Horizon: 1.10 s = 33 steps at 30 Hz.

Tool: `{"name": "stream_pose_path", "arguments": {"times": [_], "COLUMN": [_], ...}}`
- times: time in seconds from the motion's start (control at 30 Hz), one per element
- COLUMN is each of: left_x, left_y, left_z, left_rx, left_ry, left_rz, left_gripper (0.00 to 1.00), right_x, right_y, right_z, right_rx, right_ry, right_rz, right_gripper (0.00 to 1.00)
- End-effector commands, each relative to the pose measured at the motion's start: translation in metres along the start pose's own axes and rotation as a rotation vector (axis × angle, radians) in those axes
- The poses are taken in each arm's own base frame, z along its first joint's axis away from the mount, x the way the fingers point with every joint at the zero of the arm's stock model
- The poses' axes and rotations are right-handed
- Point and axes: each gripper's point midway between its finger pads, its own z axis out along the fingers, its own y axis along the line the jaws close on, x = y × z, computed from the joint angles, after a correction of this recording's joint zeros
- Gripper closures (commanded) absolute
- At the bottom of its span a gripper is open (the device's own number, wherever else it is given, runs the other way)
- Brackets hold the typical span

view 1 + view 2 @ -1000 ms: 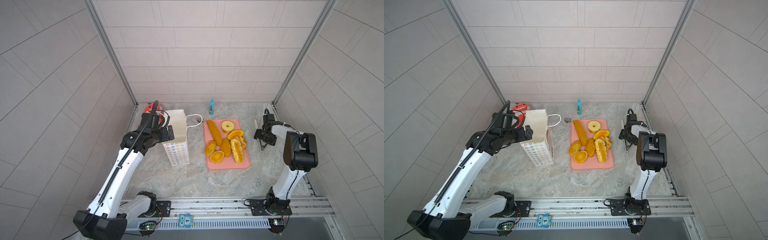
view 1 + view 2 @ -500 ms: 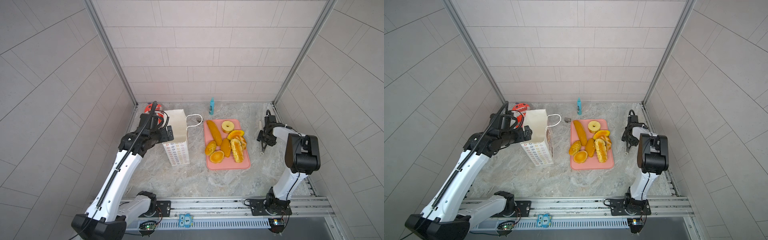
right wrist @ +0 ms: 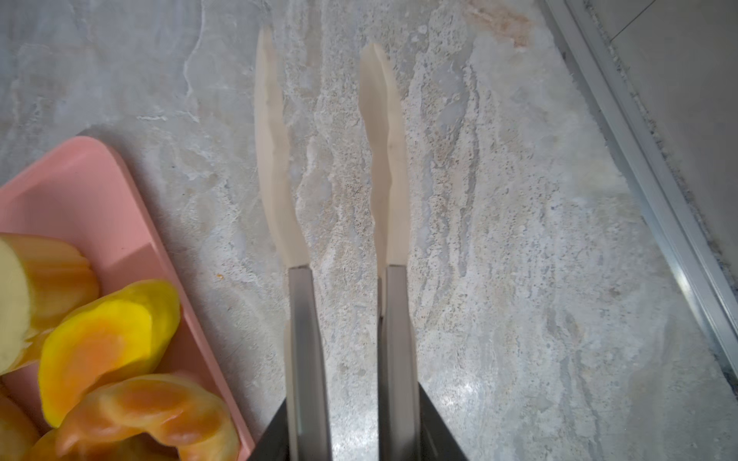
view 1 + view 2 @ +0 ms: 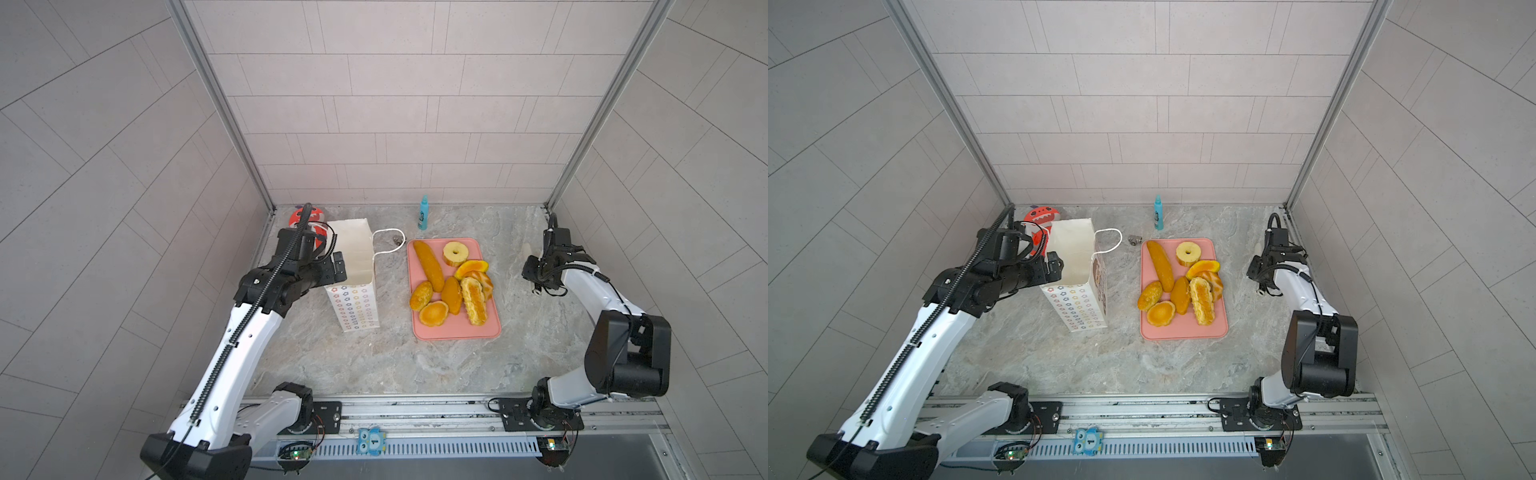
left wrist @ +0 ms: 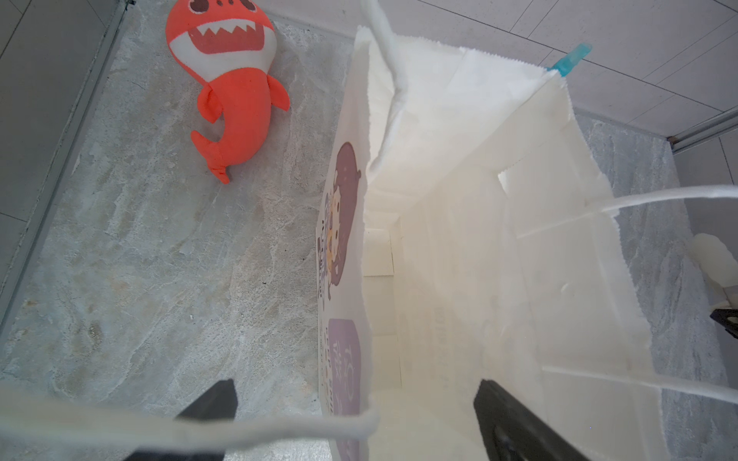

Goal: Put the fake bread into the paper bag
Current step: 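Close the right gripper on the tongs handle and lift them, then move the tongs with the right gripper over the pink tray of bread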

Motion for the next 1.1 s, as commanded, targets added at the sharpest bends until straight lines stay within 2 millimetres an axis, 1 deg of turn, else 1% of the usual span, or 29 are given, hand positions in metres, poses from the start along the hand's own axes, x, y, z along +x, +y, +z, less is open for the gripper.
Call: {"name": "stream_pose_path", "arguments": {"times": [0.0,0.17,0.27,0.37,0.5,0.63,0.73,0.83,0.93,1.07], "left_x": [-0.003,-0.007,-0.011,-0.013,-0.015,-0.015,-0.012,-0.010,-0.008,-0.005], "left_y": [0.003,0.003,0.004,0.005,0.005,0.005,0.008,0.007,0.003,0.001], "left_z": [-0.011,-0.015,-0.020,-0.024,-0.027,-0.030,-0.029,-0.026,-0.020,-0.012], "left_rx": [-0.009,-0.017,-0.024,-0.032,-0.034,-0.034,-0.043,-0.033,-0.009,0.003], "left_ry": [-0.017,-0.021,-0.032,-0.032,-0.025,-0.005,0.011,0.024,0.037,0.053], "left_rz": [0.008,0.015,0.022,0.029,0.031,0.046,0.055,0.048,0.040,0.032], "left_gripper": [0.00,0.00,0.00,0.00,0.00,0.00,0.00,0.00,0.01,0.04], "right_x": [0.002,-0.004,-0.003,0.006,0.021,0.044,0.064,0.078,0.086,0.090], "right_y": [0.005,0.016,0.027,0.044,0.075,0.101,0.117,0.130,0.142,0.161], "right_z": [-0.025,-0.060,-0.079,-0.096,-0.116,-0.135,-0.145,-0.153,-0.154,-0.154], "right_rx": [-0.045,-0.108,-0.152,-0.194,-0.287,-0.308,-0.305,-0.273,-0.240,-0.185], "right_ry": [-0.025,-0.104,-0.118,-0.109,-0.114,-0.066,-0.021,0.011,0.041,0.040], "right_rz": [-0.016,-0.044,-0.066,-0.119,-0.216,-0.365,-0.490,-0.608,-0.697,-0.804], "right_gripper": [0.62,0.61,0.61,0.62,0.62,0.64,0.65,0.65,0.65,0.64]}}
